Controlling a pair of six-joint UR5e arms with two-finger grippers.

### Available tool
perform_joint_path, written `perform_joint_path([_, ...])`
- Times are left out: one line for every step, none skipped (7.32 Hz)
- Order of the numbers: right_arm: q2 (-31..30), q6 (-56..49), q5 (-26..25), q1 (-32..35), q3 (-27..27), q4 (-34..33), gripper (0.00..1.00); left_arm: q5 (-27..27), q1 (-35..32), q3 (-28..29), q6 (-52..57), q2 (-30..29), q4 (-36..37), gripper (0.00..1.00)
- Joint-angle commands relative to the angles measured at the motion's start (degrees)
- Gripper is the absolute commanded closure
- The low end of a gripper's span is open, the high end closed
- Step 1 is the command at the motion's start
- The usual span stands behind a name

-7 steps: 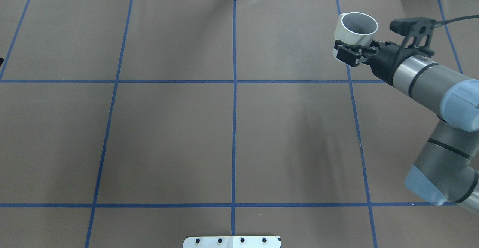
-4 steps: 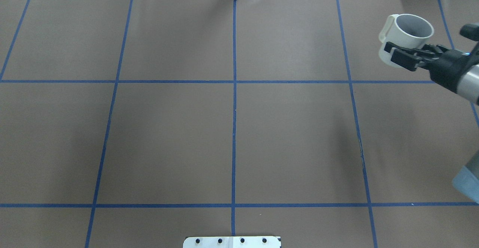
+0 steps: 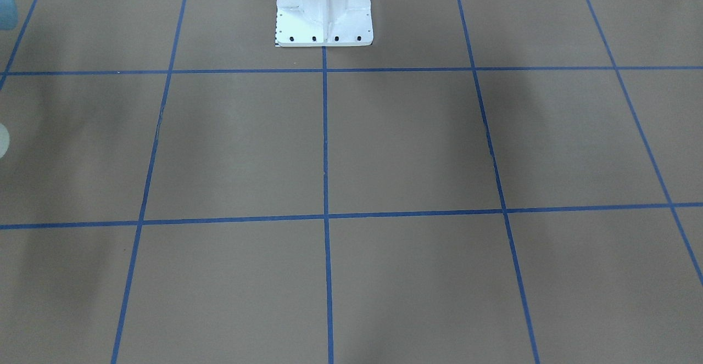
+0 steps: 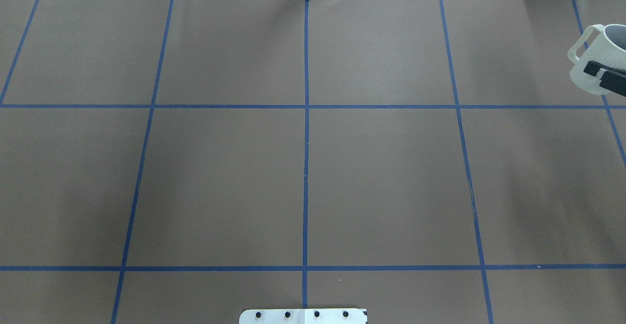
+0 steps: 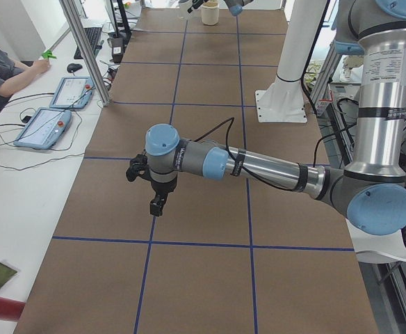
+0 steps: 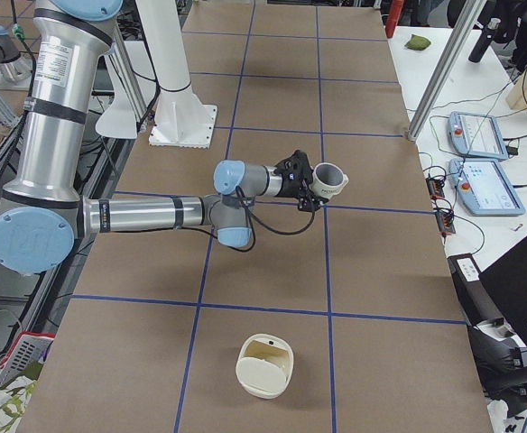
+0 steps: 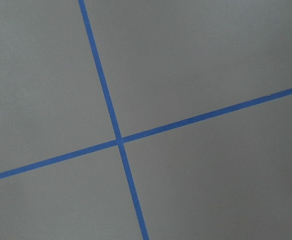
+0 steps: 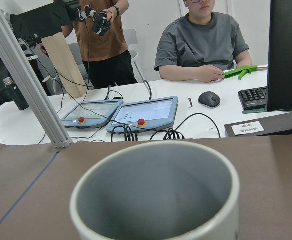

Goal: Left arm hands cup to right arm to dump lemon

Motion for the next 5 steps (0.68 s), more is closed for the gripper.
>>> perform_joint_path([-4.52, 7.90, 0.05, 3.90, -4.73, 10.62, 1.00, -4.38, 0.08, -1.48, -2.84, -0.09, 0.22, 0.00])
perform_joint_path([-7.86, 12.57, 0.31, 6.79, -6.64, 16.40, 1.00, -4.47, 0.08, -1.66, -2.84, -0.18, 0.05, 0.00])
perform_joint_path([-10.33, 16.10, 0.31, 8.04, -10.23, 22.20, 0.98, -4.47, 0.08, -1.66, -2.84, -0.27, -0.13, 0.00])
perform_joint_path([-11.75, 21.62, 0.40, 9.88, -15.31, 28.87, 0.98, -4.47, 0.08, -1.83, -2.84, -0.35, -0.22, 0.00])
perform_joint_path([-11.94, 25.94, 0.40, 11.03, -20.67, 34.16, 1.00, -4.47, 0.08, -2.18, -2.84, -0.44, -0.22, 0.00])
